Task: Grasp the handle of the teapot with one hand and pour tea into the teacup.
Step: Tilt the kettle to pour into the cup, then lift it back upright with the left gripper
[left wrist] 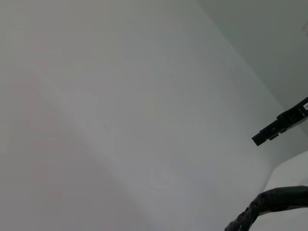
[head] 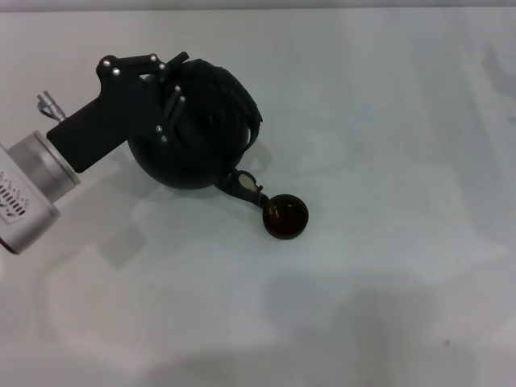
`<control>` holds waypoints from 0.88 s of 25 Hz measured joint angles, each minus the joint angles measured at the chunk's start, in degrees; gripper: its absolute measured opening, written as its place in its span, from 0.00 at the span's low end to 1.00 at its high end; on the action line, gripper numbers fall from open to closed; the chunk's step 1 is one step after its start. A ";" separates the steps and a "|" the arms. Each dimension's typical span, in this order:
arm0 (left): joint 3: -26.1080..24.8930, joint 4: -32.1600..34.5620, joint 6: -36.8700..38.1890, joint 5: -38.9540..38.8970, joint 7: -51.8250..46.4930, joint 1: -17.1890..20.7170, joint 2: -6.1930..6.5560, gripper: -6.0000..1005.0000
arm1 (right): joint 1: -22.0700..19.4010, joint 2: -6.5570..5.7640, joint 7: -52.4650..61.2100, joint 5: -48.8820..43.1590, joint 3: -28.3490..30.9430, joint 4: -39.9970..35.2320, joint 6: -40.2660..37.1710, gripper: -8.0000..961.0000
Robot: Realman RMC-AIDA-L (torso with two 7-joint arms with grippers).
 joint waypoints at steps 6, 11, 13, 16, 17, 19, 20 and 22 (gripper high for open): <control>0.00 0.00 0.03 -0.12 0.00 0.04 0.00 0.11 | -0.13 0.02 -0.02 0.00 0.00 0.13 0.00 0.88; -0.61 0.00 0.12 -0.97 0.00 0.38 -0.32 0.11 | -0.28 0.03 -0.02 0.01 0.00 0.13 0.00 0.88; -0.69 0.00 0.13 -1.43 0.00 0.67 -0.49 0.11 | -0.31 0.03 -0.02 0.01 0.00 0.14 0.00 0.88; -0.70 0.00 0.10 -1.65 -0.10 1.01 -0.66 0.11 | -0.23 0.02 -0.03 0.02 0.00 0.45 0.00 0.88; -0.71 0.03 0.08 -1.67 -0.18 1.11 -0.70 0.11 | -0.17 0.03 -0.02 0.02 0.00 0.55 0.00 0.88; -0.71 0.18 0.05 -1.68 -0.34 1.32 -0.75 0.11 | -0.06 0.03 -0.02 0.01 0.00 0.69 0.00 0.88; -0.71 0.43 0.03 -1.68 -0.54 1.73 -0.82 0.11 | -0.05 0.02 -0.02 0.02 0.01 0.69 0.00 0.88; -0.71 0.51 0.01 -1.68 -0.96 1.91 -0.92 0.11 | -0.04 0.03 -0.03 0.02 0.01 0.69 0.00 0.88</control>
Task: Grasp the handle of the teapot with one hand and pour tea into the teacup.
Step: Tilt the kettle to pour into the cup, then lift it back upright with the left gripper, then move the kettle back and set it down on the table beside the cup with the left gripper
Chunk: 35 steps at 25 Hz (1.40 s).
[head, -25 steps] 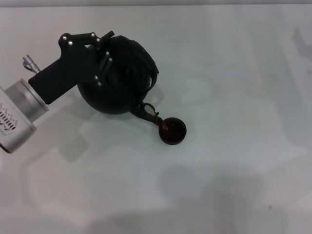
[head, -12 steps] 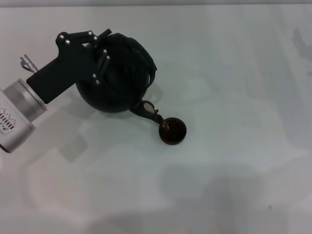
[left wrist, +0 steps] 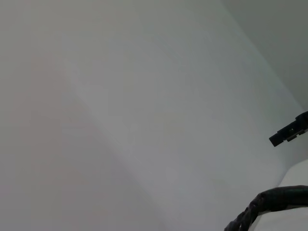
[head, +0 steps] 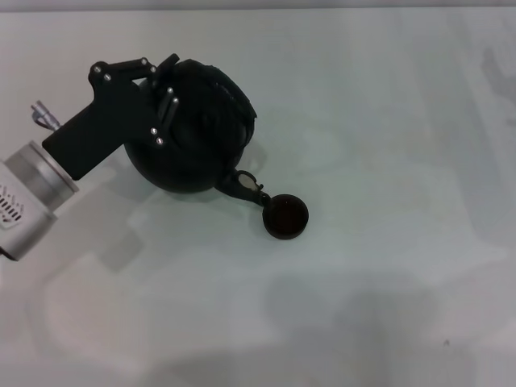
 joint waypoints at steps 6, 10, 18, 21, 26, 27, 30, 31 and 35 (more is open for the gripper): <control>0.01 0.03 -0.04 -1.34 -6.09 0.32 -0.14 0.11 | -0.07 0.00 0.00 0.00 0.00 0.09 0.00 0.88; 0.00 0.28 -0.07 -3.60 -7.24 0.96 -0.28 0.11 | -0.19 0.00 0.00 -0.01 0.00 0.09 0.00 0.88; 0.01 5.44 -0.59 -13.83 -9.90 6.03 -0.55 0.11 | -0.47 0.00 0.00 -0.01 0.24 0.16 0.00 0.88; 0.00 8.99 -2.20 -18.47 -10.42 8.53 -0.71 0.11 | -0.50 0.00 0.00 0.01 0.33 0.16 0.00 0.88; 0.00 13.54 -5.56 -22.75 -11.04 11.53 -0.94 0.11 | -0.36 0.00 0.00 0.07 0.32 0.15 0.00 0.88; 0.01 14.12 -6.29 -22.87 -11.04 11.95 -1.00 0.11 | -0.30 -0.01 0.00 0.08 0.28 0.14 -0.02 0.88; 0.02 15.49 -8.46 -22.94 -11.04 12.75 -1.11 0.11 | -0.19 -0.07 0.00 0.09 0.26 0.14 -0.12 0.88; 0.03 15.95 -9.10 -22.94 -11.04 13.00 -1.13 0.11 | -0.18 -0.08 0.00 0.09 0.29 0.14 -0.17 0.88; 0.44 17.75 -10.57 -24.74 -10.62 14.28 -1.33 0.11 | -0.34 -0.09 0.00 0.09 0.36 0.14 -0.21 0.88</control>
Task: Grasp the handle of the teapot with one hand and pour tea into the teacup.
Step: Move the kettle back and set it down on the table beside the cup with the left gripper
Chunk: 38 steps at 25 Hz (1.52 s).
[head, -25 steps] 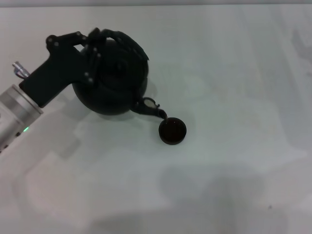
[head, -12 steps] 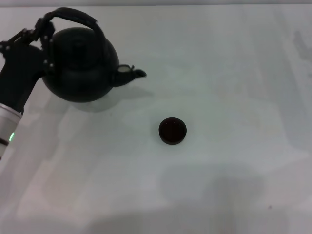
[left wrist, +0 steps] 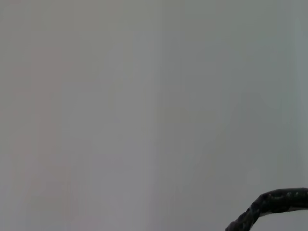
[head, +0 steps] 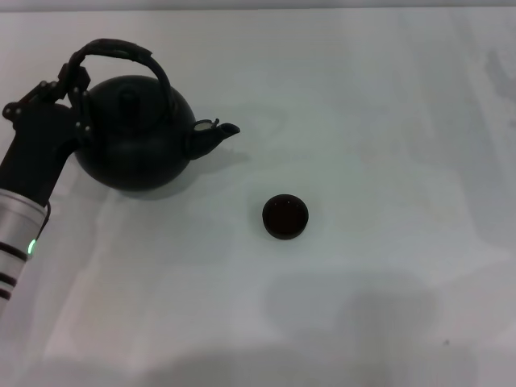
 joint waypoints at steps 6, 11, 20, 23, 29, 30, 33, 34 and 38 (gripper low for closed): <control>0.09 0.13 -1.23 -0.38 -0.41 0.25 -0.04 0.11 | -0.06 -0.08 0.00 0.00 0.00 -0.23 -0.11 0.88; 0.09 -0.22 -1.51 -0.31 -2.59 -0.09 0.18 0.11 | 0.08 -0.09 0.00 0.05 0.12 -0.28 -0.15 0.88; 0.09 -0.35 -4.39 0.01 -2.65 -0.86 0.31 0.11 | 0.29 -0.09 0.00 0.18 0.17 -0.44 -0.20 0.88; 0.09 -0.35 -4.53 0.10 -2.54 -0.87 0.32 0.11 | 0.30 -0.09 0.00 0.24 0.17 -0.44 -0.22 0.88; 0.08 -0.50 -6.76 0.14 -2.60 -1.11 0.42 0.11 | 0.29 -0.09 0.00 0.34 0.17 -0.51 -0.23 0.88; 0.09 -0.51 -7.14 0.14 -2.65 -1.17 0.42 0.11 | 0.27 -0.09 0.00 0.35 0.17 -0.53 -0.23 0.88; 0.18 -0.56 -7.41 0.19 -2.65 -1.21 0.41 0.11 | 0.22 -0.09 0.00 0.35 0.17 -0.54 -0.23 0.88; 0.27 -0.57 -7.41 0.26 -2.63 -1.21 0.42 0.11 | 0.18 -0.09 0.00 0.35 0.17 -0.54 -0.23 0.88; 0.84 -0.56 -7.06 0.60 -2.46 -1.20 0.41 0.15 | -0.01 -0.09 0.00 0.35 0.17 -0.54 -0.23 0.88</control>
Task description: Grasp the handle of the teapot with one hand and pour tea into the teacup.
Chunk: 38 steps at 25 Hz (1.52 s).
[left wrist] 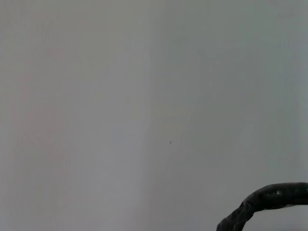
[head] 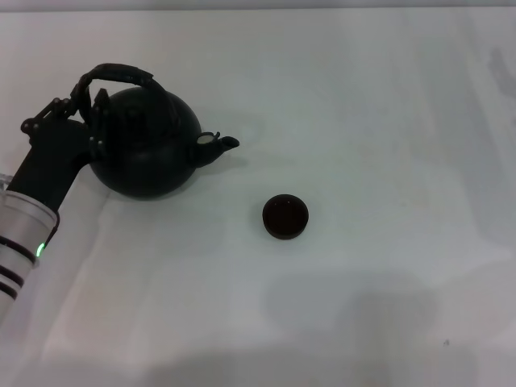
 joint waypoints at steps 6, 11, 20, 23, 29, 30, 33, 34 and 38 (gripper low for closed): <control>0.13 -0.04 1.09 0.06 0.05 0.63 0.01 0.29 | -0.17 0.00 0.00 0.00 0.00 0.15 0.07 0.88; 0.13 -0.02 4.44 -0.04 -0.07 1.90 0.09 0.56 | -0.21 0.00 -0.14 0.00 0.00 0.19 0.17 0.88; 0.13 -0.04 6.96 -0.08 -0.10 3.68 0.18 0.81 | -0.22 0.00 -0.26 0.00 0.00 0.04 0.35 0.88; 0.12 0.08 9.00 0.02 -0.17 4.86 0.18 0.84 | -0.27 0.00 -0.26 -0.01 0.00 0.02 0.39 0.88; -0.50 0.51 13.29 -5.31 -0.19 7.32 0.00 0.88 | -0.96 0.00 -0.56 -0.55 -1.02 0.15 3.16 0.88; -0.50 0.52 13.54 -7.30 -0.22 7.49 0.03 0.88 | -1.11 0.00 -0.60 -0.58 -1.38 0.20 3.80 0.88; -0.50 0.12 13.73 -13.65 -1.33 7.52 0.19 0.88 | -1.47 0.00 -0.63 -0.62 -2.89 0.19 5.06 0.88; -0.50 -0.12 13.73 -14.95 -1.87 7.41 0.23 0.88 | -1.56 0.00 -0.63 -0.62 -3.35 0.16 5.34 0.88; -0.58 -2.34 13.59 -20.55 -5.50 6.30 0.33 0.87 | -1.64 0.00 -0.66 -0.69 -5.09 0.15 5.52 0.88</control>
